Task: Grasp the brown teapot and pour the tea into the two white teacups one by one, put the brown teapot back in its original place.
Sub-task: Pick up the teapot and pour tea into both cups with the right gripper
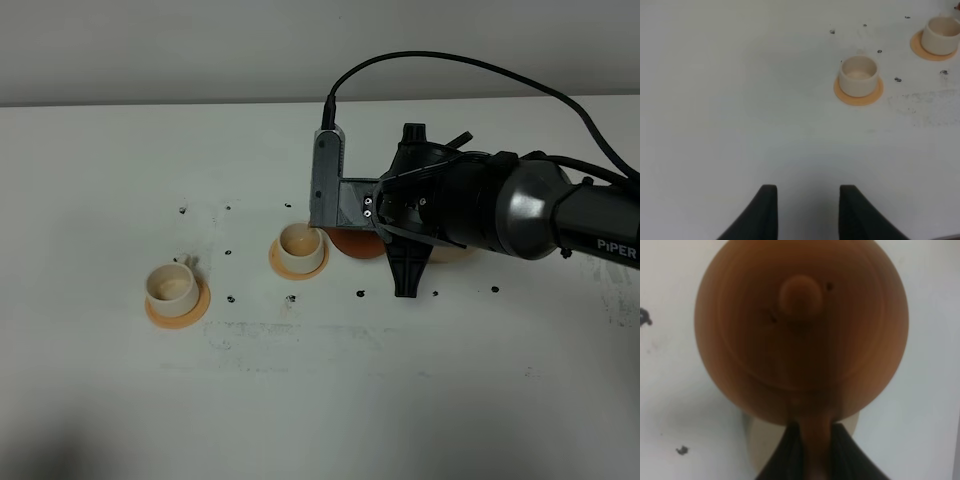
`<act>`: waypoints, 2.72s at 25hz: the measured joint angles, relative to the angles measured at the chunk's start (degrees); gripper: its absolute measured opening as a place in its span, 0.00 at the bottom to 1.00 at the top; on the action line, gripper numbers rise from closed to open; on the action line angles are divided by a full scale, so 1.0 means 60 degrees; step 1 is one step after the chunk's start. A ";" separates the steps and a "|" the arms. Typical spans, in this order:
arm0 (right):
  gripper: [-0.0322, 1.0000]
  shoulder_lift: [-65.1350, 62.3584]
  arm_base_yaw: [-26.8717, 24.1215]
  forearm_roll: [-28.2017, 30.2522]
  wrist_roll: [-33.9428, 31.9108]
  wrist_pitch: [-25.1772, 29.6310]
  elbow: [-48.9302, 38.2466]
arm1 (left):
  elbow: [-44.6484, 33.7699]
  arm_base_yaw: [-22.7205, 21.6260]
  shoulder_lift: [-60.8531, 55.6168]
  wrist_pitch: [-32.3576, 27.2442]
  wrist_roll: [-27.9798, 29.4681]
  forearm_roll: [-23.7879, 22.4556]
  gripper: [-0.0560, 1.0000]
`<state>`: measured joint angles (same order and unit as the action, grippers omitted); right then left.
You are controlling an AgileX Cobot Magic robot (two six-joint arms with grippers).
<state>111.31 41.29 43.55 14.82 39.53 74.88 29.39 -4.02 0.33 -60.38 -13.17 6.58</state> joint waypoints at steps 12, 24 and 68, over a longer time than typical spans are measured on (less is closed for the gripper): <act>0.11 0.0000 0.0000 0.0251 0.0248 0.0010 0.0000 | 0.0000 0.0000 0.0000 0.0000 0.0000 0.0000 0.34; 0.11 0.0000 0.0097 0.0547 0.0256 -0.0127 0.0000 | 0.0000 0.0000 0.0000 0.0000 0.0000 0.0000 0.34; 0.11 0.0229 0.0097 0.2007 0.0609 -0.0380 0.0000 | 0.0000 0.0000 0.0000 0.0000 0.0000 -0.0257 0.34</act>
<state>112.68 41.87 55.59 18.47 37.25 74.88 29.39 -4.02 0.33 -60.38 -13.17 5.04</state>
